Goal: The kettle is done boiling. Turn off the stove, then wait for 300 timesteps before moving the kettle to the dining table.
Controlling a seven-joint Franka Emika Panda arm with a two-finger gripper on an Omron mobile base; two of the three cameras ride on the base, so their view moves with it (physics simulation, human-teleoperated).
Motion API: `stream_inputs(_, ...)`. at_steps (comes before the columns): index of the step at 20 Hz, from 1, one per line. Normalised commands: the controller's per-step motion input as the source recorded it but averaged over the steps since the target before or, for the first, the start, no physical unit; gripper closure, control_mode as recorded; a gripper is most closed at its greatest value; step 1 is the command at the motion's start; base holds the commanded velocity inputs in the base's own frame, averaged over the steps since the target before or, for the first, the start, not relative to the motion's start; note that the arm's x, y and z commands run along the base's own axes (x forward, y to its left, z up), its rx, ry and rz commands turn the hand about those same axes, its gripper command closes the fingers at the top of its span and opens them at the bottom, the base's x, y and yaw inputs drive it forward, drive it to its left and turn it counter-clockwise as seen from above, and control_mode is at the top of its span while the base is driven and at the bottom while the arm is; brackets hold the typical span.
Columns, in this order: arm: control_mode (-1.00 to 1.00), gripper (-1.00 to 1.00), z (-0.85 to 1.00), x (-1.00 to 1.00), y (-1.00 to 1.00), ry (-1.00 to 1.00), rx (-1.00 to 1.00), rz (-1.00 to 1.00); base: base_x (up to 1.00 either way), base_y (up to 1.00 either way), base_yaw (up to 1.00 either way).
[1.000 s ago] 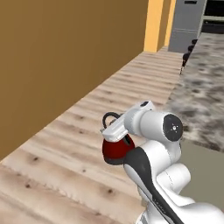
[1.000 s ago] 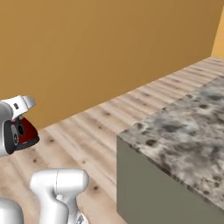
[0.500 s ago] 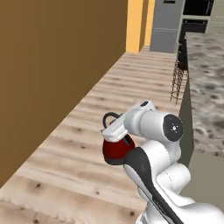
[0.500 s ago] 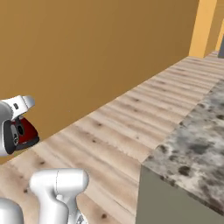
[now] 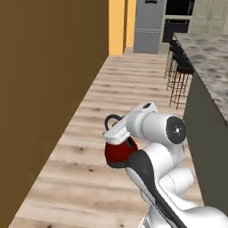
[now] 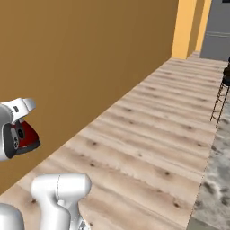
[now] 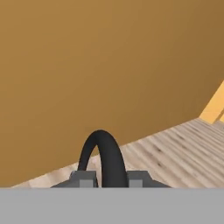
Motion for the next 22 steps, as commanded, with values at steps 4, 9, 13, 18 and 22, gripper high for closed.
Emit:
stream_inputs(4,1.0,1.0,0.0,0.0,0.0,0.0,0.0,0.0,1.0,0.73,-0.36)
stream_inputs(9,1.0,1.0,0.0,0.0,0.0,0.0,0.0,0.0,0.91,0.69,-0.41)
stream_inputs(13,1.0,1.0,0.0,0.0,0.0,0.0,0.0,0.0,0.83,0.67,-0.43)
stream_inputs(18,1.0,1.0,0.0,0.0,0.0,0.0,0.0,0.0,0.8,0.66,-0.44)
stream_inputs(22,1.0,1.0,0.0,0.0,0.0,0.0,0.0,0.0,0.8,0.66,-0.44)
